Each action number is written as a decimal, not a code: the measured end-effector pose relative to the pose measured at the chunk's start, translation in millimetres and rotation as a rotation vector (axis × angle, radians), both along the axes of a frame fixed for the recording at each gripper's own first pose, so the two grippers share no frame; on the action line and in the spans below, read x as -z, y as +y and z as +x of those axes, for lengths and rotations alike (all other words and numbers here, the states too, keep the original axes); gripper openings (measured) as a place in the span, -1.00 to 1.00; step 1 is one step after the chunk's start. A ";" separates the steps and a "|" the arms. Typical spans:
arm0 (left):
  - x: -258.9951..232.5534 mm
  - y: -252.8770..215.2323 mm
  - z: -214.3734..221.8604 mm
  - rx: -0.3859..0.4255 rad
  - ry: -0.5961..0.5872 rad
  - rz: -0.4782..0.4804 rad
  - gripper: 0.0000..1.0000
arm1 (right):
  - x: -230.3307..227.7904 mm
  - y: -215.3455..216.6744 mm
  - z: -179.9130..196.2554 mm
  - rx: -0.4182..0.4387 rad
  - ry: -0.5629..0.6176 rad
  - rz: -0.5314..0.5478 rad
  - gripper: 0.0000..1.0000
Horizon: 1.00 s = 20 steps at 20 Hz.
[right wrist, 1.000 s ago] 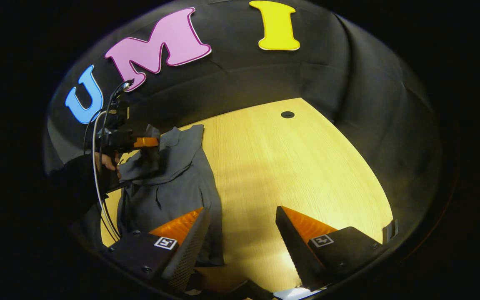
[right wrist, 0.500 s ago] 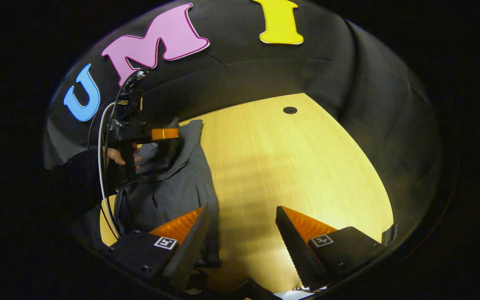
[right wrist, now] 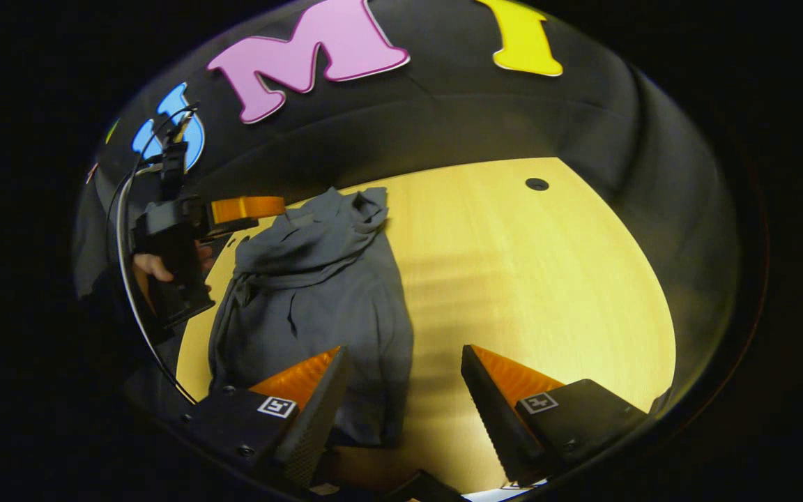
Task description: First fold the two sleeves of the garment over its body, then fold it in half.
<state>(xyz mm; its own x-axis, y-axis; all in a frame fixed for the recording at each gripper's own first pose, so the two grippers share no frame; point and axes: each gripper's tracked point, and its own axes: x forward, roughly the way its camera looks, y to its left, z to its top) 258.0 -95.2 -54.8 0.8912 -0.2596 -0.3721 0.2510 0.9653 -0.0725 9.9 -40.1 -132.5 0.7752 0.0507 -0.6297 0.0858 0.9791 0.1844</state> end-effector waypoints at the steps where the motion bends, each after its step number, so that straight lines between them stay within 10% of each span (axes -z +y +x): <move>1: 6.3 20.0 -14.0 -0.023 0.006 0.002 0.94 | 4.0 7.0 -1.5 -0.017 0.012 -0.008 0.99; 10: 110.5 172.2 -164.6 -0.202 0.148 0.058 0.93 | 70.7 64.4 -12.6 -0.136 0.148 -0.054 0.99; 20: 208.5 217.1 -263.8 -0.271 0.309 0.050 0.93 | 123.5 50.4 -33.9 -0.028 0.252 -0.187 0.99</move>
<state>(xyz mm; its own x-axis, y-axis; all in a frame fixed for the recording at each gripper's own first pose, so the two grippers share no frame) -5.8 121.9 -263.3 0.7694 -0.0057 -0.6388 -0.0392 0.9977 -0.0561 -24.0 10.2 -256.0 0.5931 -0.0652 -0.8025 0.0788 0.9966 -0.0227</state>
